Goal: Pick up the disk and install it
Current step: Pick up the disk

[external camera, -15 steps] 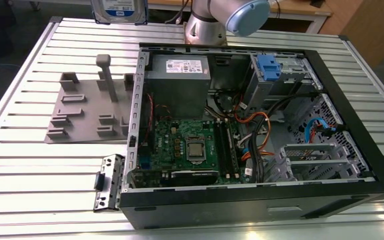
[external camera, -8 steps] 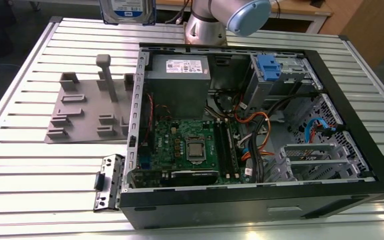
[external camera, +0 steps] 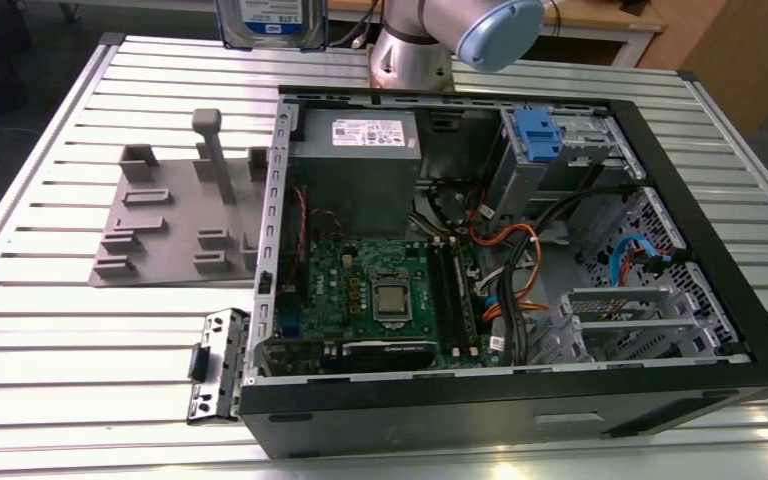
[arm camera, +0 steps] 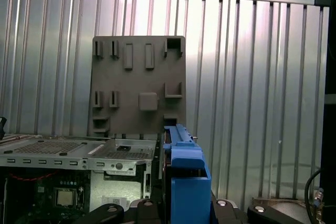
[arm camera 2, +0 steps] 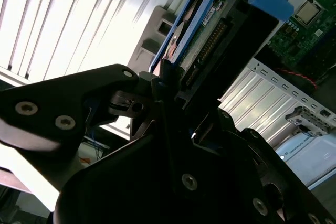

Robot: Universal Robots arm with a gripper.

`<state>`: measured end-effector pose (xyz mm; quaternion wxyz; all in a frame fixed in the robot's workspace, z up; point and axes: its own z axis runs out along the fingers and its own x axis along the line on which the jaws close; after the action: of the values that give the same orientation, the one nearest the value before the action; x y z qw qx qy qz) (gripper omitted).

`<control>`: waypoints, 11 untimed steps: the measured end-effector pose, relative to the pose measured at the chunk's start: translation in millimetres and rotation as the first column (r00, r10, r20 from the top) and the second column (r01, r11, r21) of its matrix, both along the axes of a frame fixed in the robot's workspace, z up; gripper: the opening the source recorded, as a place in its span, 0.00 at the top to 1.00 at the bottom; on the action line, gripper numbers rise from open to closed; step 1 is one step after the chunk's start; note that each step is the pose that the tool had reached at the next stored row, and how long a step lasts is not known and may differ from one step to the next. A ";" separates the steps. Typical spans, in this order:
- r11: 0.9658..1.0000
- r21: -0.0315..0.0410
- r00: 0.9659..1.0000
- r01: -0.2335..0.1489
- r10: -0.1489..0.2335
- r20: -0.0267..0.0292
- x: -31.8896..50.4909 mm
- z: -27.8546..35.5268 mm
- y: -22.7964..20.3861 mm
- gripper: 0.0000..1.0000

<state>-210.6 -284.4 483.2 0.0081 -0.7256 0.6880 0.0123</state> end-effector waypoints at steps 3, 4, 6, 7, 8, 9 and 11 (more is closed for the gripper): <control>1.000 0.000 1.000 0.000 0.000 0.000 4.6 0.0 0.0 0.64; 1.000 0.000 1.000 0.000 0.000 0.000 5.9 0.0 0.0 0.64; 1.000 0.000 1.000 0.000 0.000 0.000 8.7 0.0 0.0 0.64; 1.000 0.000 1.000 0.000 0.000 0.000 9.9 0.0 0.0 0.64; 1.000 0.000 1.000 0.000 0.000 0.000 11.1 0.0 0.0 0.64; 1.000 0.000 1.000 0.000 0.000 0.000 12.2 0.0 0.0 0.64; 1.000 0.000 1.000 0.000 0.000 0.000 14.7 0.0 0.0 0.64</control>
<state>-196.0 -284.4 483.2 0.0080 -0.7256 0.6880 0.0124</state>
